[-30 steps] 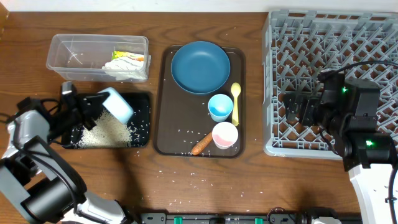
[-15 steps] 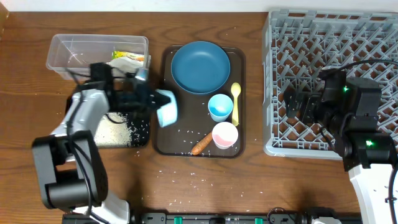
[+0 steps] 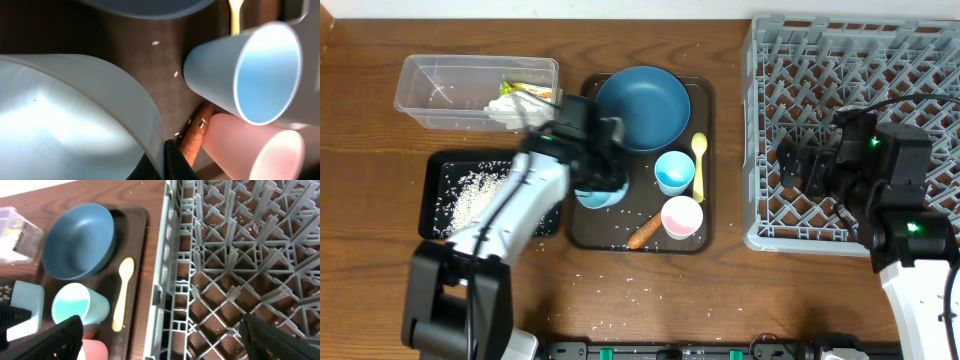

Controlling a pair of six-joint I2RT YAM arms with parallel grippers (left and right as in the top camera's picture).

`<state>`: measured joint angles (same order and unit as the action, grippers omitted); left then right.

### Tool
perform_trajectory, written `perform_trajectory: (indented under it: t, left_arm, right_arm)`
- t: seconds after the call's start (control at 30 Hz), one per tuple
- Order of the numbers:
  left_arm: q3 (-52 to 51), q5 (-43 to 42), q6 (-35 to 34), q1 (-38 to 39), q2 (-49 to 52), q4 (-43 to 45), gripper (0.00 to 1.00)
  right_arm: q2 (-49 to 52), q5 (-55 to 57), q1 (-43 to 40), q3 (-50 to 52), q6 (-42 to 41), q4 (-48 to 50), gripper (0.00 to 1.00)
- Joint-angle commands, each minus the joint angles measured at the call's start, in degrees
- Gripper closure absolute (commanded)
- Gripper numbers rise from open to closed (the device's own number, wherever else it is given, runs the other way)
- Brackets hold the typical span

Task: Sort waste into correct bins and load items into the dishwasher rack
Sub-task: 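Grasp the blue cup with the left gripper and lift it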

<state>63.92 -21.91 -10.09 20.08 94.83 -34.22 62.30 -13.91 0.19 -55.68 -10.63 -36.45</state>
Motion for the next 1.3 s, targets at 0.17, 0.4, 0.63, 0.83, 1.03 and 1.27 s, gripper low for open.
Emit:
perform_trajectory:
  t: [0.17, 0.4, 0.63, 0.83, 1.03, 1.27]
  left_arm:
    - [0.2, 21.6, -0.3, 8.7, 1.4, 0.5, 0.91]
    - [0.2, 21.5, -0.4, 8.8, 1.8, 1.0, 0.57]
    - [0.5, 21.5, -3.6, 8.3, 1.7, 1.1, 0.39]
    - [3.4, 19.0, -13.1, 4.2, -2.9, -2.8, 0.32]
    - [3.7, 16.7, -13.8, -0.5, -11.1, -3.5, 0.32]
    - [3.7, 10.6, -9.4, -0.4, -12.1, -0.3, 0.32]
  right_arm:
    - [6.6, 7.4, 8.8, -4.2, -3.1, 0.8, 0.01]
    - [15.5, 11.1, 16.1, -12.8, -3.6, 0.3, 0.01]
    - [23.2, 8.4, 18.7, -15.1, -5.7, 7.2, 0.01]
    - [30.1, 7.5, 23.1, -15.1, -5.7, 8.8, 0.17]
    - [34.3, 7.2, 26.4, -15.1, -6.8, 7.2, 0.33]
    - [33.0, 7.2, 24.9, -15.8, -7.6, 6.8, 0.30]
